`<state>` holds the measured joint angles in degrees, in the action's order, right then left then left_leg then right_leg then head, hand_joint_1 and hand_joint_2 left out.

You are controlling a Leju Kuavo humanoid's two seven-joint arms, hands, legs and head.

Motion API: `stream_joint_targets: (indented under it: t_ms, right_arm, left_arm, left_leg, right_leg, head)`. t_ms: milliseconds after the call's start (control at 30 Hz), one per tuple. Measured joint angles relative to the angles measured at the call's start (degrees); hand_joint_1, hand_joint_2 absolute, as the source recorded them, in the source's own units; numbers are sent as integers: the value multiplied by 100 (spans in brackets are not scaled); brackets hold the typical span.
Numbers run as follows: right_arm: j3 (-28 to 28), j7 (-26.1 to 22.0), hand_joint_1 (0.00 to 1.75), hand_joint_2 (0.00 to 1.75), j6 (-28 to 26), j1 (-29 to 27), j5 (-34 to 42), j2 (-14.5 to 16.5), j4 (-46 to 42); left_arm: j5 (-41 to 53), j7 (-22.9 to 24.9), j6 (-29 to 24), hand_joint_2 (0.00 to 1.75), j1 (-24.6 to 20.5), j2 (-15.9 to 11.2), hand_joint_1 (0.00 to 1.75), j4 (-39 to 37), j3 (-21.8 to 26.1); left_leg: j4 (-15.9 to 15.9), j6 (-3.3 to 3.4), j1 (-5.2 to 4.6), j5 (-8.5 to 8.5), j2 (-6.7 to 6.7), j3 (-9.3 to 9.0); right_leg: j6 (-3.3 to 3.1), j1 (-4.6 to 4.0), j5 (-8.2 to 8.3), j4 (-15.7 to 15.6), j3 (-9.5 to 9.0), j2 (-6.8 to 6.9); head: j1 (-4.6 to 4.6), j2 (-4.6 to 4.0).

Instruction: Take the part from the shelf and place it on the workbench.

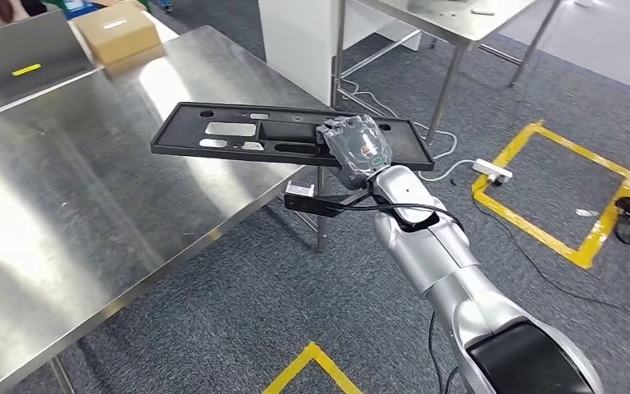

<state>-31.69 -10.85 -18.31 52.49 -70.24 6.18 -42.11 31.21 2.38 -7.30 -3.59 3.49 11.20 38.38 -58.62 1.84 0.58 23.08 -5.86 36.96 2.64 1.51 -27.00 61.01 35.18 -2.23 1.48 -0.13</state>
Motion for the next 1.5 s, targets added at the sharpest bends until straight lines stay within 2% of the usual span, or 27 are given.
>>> stream_joint_targets:
  t_ms: [33, 100, 133, 200, 267, 333, 367, 433, 467, 533, 567, 633, 700, 767, 833, 867, 933, 1000, 1067, 1133, 1200, 1267, 1300, 1367, 1400, 1433, 1500]
  right_arm:
    - [-4, -17, 138, 175, -1, 6, -10, 16, 14]
    - [-13, -42, 138, 175, -2, 9, -20, 67, 39]
    - [-15, -46, 138, 175, -2, 14, -21, 97, 47]
    - [-16, -59, 138, 175, -2, 37, -14, 148, 58]
    - [-18, -156, 138, 175, 34, 55, 70, 173, 85]
    - [-20, -334, 138, 175, 120, 61, 239, 183, 133]
    - [-20, -433, 138, 175, 168, 65, 331, 202, 160]
    - [-26, -599, 138, 175, 219, 95, 442, 263, 214]
    - [-35, -681, 138, 175, 230, 129, 473, 301, 246]
    - [-74, -781, 138, 175, 228, 224, 485, 347, 310]
    - [-102, -815, 138, 175, 227, 267, 488, 369, 342]
    - [-161, -870, 138, 175, 226, 321, 487, 417, 397]
    - [-235, -961, 138, 175, 226, 370, 486, 451, 447]
    - [-336, -1051, 138, 175, 215, 409, 516, 439, 516]
    - [-445, -1092, 138, 175, 199, 415, 581, 397, 613]
    - [-494, -1106, 138, 175, 193, 414, 614, 377, 656]
    - [-560, -1128, 138, 175, 188, 426, 652, 361, 703]
    - [-604, -1144, 138, 175, 178, 461, 666, 358, 727]
    - [-663, -1151, 138, 175, 143, 494, 681, 355, 757]
    - [-741, -1158, 138, 175, 89, 521, 730, 356, 789]
    - [-812, -1188, 138, 175, 35, 573, 813, 367, 818]
    - [-873, -1230, 138, 175, -28, 642, 900, 368, 861]
    - [-910, -1244, 138, 175, -58, 667, 942, 362, 896]
    - [-986, -1254, 138, 175, -94, 688, 1013, 352, 975]
    - [-1023, -1255, 138, 175, -116, 693, 1048, 349, 1013]
    - [-1054, -1255, 138, 175, -144, 704, 1078, 347, 1044]
    - [-1100, -1256, 138, 175, -228, 758, 1129, 339, 1095]
  left_arm:
    - [8, 0, 0, 175, 4, -3, 0, 0, 8]
    - [22, 0, 0, 175, 31, -8, 0, -1, 19]
    - [31, 0, 0, 175, 47, -8, 0, -2, 21]
    - [44, -1, -2, 175, 57, -13, 0, -4, 22]
    - [59, -4, -1, 175, 43, -22, 0, -5, 22]
    - [69, -20, 28, 175, 38, -26, 0, -5, 23]
    - [62, -39, 63, 175, 43, -24, 0, -5, 27]
    - [-3, -135, 173, 175, 47, -27, 0, -5, 61]
    - [-62, -222, 233, 175, 37, -29, 0, -5, 93]
    - [-181, -415, 317, 175, 3, -28, 0, -5, 181]
    - [-221, -492, 334, 175, -11, -26, 0, -5, 223]
    - [-274, -638, 323, 175, -7, -19, 0, -5, 299]
    - [-336, -895, 281, 175, 0, 2, 0, -4, 373]
    - [-392, -1315, 220, 175, -15, 29, 0, -3, 446]
    - [-436, -1800, 167, 175, -20, 53, 0, -4, 512]
    - [-455, -1987, 156, 175, -16, 67, 0, -4, 542]
    - [-475, -2149, 154, 175, -4, 91, 0, -5, 590]
    - [-479, -2198, 147, 175, 5, 109, 0, -5, 621]
    - [-484, -2395, 59, 175, 22, 117, 0, -5, 656]
    - [-488, -2766, -153, 175, 61, 126, 0, -4, 692]
    - [-489, -3052, -410, 175, 81, 147, 0, -4, 730]
    - [-489, -3187, -609, 175, 63, 160, 0, -5, 770]
    - [-489, -3239, -674, 175, 53, 161, 0, -5, 782]
    - [-484, -3341, -766, 175, 55, 174, 0, -6, 801]
    - [-481, -3384, -816, 175, 58, 182, 0, -7, 811]
    - [-478, -3421, -863, 175, 60, 186, 0, -7, 821]
    - [-474, -3489, -943, 175, 50, 182, 0, -7, 837]
  left_leg:
    - [-9, -37, 0, -1, -49, 20]
    - [0, -102, 17, -19, -123, 47]
    - [-12, -129, 24, -9, -94, 60]
    - [-267, -180, 20, 149, 159, 182]
    - [-931, -224, 20, 468, 464, 502]
    - [-1489, -241, 30, 639, 560, 793]
    - [-1506, -236, 32, 585, 574, 811]
    - [-956, -194, 24, 257, 660, 529]
    - [-579, -165, -9, 125, 783, 328]
    - [-108, -99, -72, 13, 954, 87]
    - [-55, -77, -97, 37, 954, 70]
    - [-20, -23, -81, 20, 816, 57]
    - [36, 43, -46, -16, 688, 17]
    - [56, 93, -27, -38, 551, 1]
    - [54, 108, -24, -42, 381, 1]
    - [51, 106, -22, -42, 289, 0]
    - [42, 95, -16, -42, 130, -4]
    - [18, 52, -19, -34, -9, 15]
    - [1, -20, -17, -36, -117, 50]
    - [2, -84, 9, -46, -189, 79]
    - [-159, -142, 6, 58, 18, 160]
    - [-706, -196, 1, 346, 387, 414]
    - [-1070, -217, 12, 500, 496, 595]
    - [-1485, -233, 24, 593, 569, 818]
    - [-1436, -226, 26, 511, 584, 800]
    - [-1170, -205, 23, 349, 613, 666]
    - [-449, -125, -27, 68, 810, 281]
  right_leg:
    - [-25, -1, 43, -124, -62, -35]
    - [-108, -23, 62, -151, -75, 36]
    - [-142, -24, 73, -163, -84, 74]
    - [-215, -7, 80, -193, -109, 166]
    - [-274, -29, 64, -198, -131, 281]
    - [-308, -58, 45, -197, -143, 407]
    - [-319, -68, 37, -197, -149, 465]
    - [-332, -85, 18, -197, -170, 570]
    - [-328, -107, 5, -196, -181, 622]
    - [-299, -156, -26, -197, -194, 726]
    - [-277, -176, -41, -203, -202, 781]
    - [-228, -186, -76, -205, -220, 838]
    - [-197, -172, -201, 13, -142, 632]
    - [-214, -139, -470, 638, 145, 359]
    - [-213, -119, -677, 1281, 482, 285]
    - [-186, -112, -667, 1367, 553, 272]
    - [-99, -92, -407, 897, 384, 220]
    - [-49, -56, -92, 152, 62, 30]
    - [-97, -54, 36, -162, -87, -63]
    - [-185, -68, 60, -174, -105, 38]
    - [-257, -53, 75, -195, -124, 132]
    - [-311, -61, 67, -203, -142, 235]
    - [-333, -75, 57, -202, -148, 294]
    - [-357, -95, 39, -201, -158, 421]
    - [-367, -103, 30, -201, -165, 483]
    - [-372, -112, 20, -201, -174, 542]
    - [-365, -150, -6, -202, -196, 652]
  head:
    - [3, 0]
    - [6, 0]
    - [8, 0]
    - [39, 0]
    - [70, 0]
    - [71, 0]
    - [72, 0]
    - [72, 0]
    - [73, 0]
    - [67, 0]
    - [62, 0]
    - [57, 0]
    - [46, 0]
    - [31, 0]
    - [20, 0]
    - [14, 0]
    - [13, 0]
    - [12, 0]
    - [15, 0]
    - [16, 0]
    - [36, 0]
    - [73, 0]
    - [88, 0]
    - [88, 0]
    - [90, 0]
    - [90, 0]
    - [87, 0]
